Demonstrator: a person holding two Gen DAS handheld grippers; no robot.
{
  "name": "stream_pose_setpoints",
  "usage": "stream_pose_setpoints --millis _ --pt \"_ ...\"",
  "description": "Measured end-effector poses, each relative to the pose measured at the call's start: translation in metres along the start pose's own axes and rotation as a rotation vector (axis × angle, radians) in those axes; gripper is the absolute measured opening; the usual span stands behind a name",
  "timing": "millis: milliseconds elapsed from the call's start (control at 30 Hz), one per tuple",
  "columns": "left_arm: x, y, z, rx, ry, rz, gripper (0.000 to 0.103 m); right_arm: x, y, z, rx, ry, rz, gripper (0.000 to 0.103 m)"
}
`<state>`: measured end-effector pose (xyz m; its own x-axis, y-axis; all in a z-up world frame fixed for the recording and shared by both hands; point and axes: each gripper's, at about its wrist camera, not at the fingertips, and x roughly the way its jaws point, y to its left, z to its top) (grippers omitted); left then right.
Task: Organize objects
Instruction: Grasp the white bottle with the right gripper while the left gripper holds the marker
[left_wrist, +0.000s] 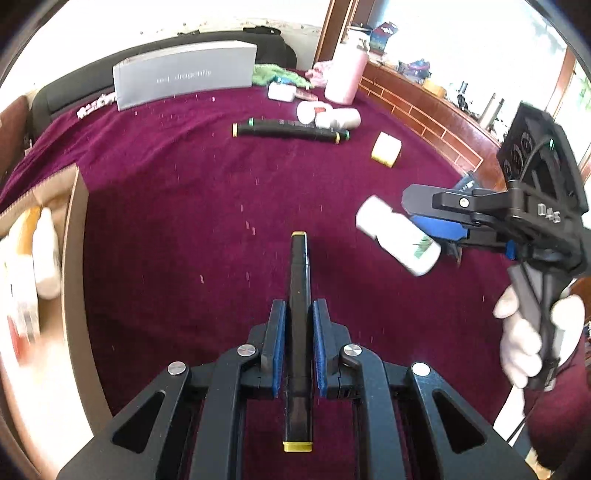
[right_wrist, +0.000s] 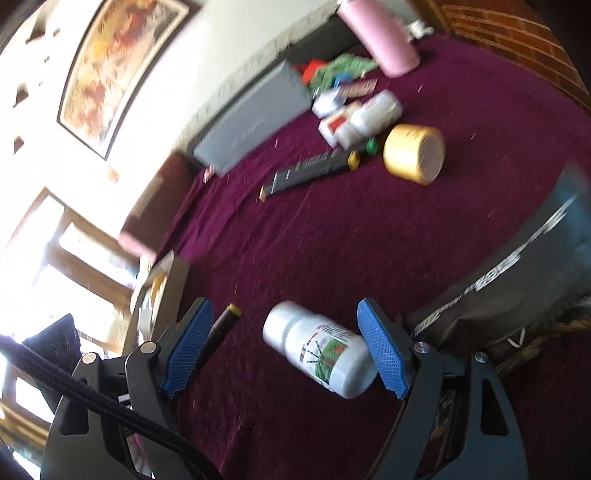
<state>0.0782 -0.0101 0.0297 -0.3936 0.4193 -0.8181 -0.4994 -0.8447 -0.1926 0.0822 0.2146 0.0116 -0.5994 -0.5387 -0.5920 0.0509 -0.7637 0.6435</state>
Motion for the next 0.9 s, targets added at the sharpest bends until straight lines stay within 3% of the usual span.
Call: stream_pose_setpoints --millis 133,233,400,567,633,900 --pt "0.007 -0.004 -0.005 -0.007 0.012 -0.008 0.011 0.012 0.022 -0.012 -0.079 0.130 -0.020 0.081" --pt "0.012 -0.012 -0.010 0.009 0.025 0.001 0.011 0.019 0.041 -0.018 -0.192 0.131 -0.184 0.081" --pt "0.017 -0.023 -0.012 0.036 -0.031 0.063 0.013 0.037 0.059 -0.027 -0.307 0.118 -0.395 0.077" --pt "0.016 -0.024 -0.013 0.057 -0.022 0.073 0.013 0.058 0.059 -0.032 -0.292 0.104 -0.495 0.059" --pt "0.014 -0.017 -0.014 0.028 -0.013 0.018 0.011 0.058 0.062 -0.033 -0.319 0.088 -0.542 0.032" --pt "-0.017 0.013 -0.021 -0.088 -0.094 -0.065 0.011 0.045 0.057 -0.030 -0.253 0.119 -0.442 0.032"
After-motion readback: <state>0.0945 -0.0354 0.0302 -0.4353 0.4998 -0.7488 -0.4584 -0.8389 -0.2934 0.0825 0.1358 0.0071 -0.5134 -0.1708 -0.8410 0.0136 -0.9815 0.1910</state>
